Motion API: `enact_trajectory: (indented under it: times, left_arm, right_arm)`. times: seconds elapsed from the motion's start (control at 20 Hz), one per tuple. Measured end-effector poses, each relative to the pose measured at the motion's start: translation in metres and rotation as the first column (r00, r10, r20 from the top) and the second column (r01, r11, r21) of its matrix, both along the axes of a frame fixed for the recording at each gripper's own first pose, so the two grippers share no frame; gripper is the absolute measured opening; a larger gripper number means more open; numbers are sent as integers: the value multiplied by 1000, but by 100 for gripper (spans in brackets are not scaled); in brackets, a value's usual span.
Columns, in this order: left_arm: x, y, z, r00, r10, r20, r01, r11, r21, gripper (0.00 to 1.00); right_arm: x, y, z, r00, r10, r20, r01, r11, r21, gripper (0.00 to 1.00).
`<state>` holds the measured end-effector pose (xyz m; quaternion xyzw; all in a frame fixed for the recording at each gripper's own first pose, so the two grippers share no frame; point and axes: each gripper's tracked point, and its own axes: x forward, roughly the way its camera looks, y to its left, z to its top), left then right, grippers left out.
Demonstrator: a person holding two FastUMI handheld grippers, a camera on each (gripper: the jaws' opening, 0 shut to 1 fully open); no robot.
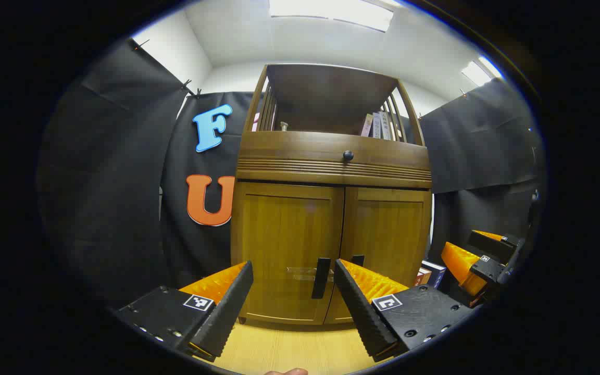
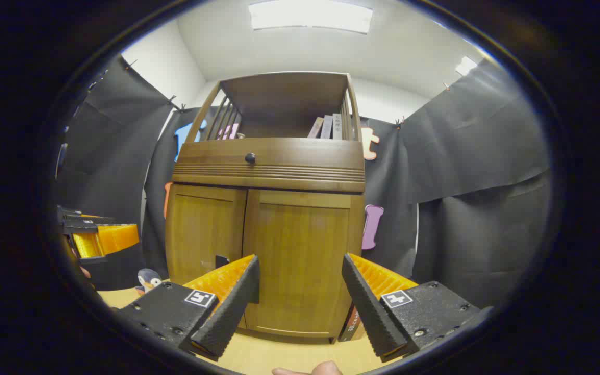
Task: Open the right door of the double-door shoe cabinet with the right hand, and open the left door with the left hand.
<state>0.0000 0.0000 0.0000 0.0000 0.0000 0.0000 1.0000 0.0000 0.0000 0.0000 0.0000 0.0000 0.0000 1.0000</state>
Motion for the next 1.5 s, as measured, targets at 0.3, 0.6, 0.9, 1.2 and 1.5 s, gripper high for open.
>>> enact_trajectory:
  times: [0.3, 0.6, 0.9, 1.2, 1.5]
  left_arm:
    - [-8, -2, 5, 1000, -4, 9, 3, 1000, 28, 95]
    - [-13, 12, 3, 1000, 21, -7, -21, 1000, 21, 95]
    - [-16, 15, 4, 1000, 10, -4, -9, 1000, 29, 95]
    - [-21, 24, 6, 1000, 24, 9, -25, 999, 42, 95]
    - [-24, 44, 6, 997, 67, 23, -68, 997, 46, 94]
  right_arm:
    - [1, 7, 2, 1000, 17, -11, -17, 1000, -4, 100]
    - [1, 14, -4, 999, 15, -49, -16, 1000, -9, 100]
    - [8, 24, -5, 998, 17, -59, -17, 1000, -7, 100]
    - [22, 30, -10, 996, 21, -84, -21, 1000, -1, 100]
    - [51, 46, -31, 990, 29, -138, -27, 1000, 14, 100]
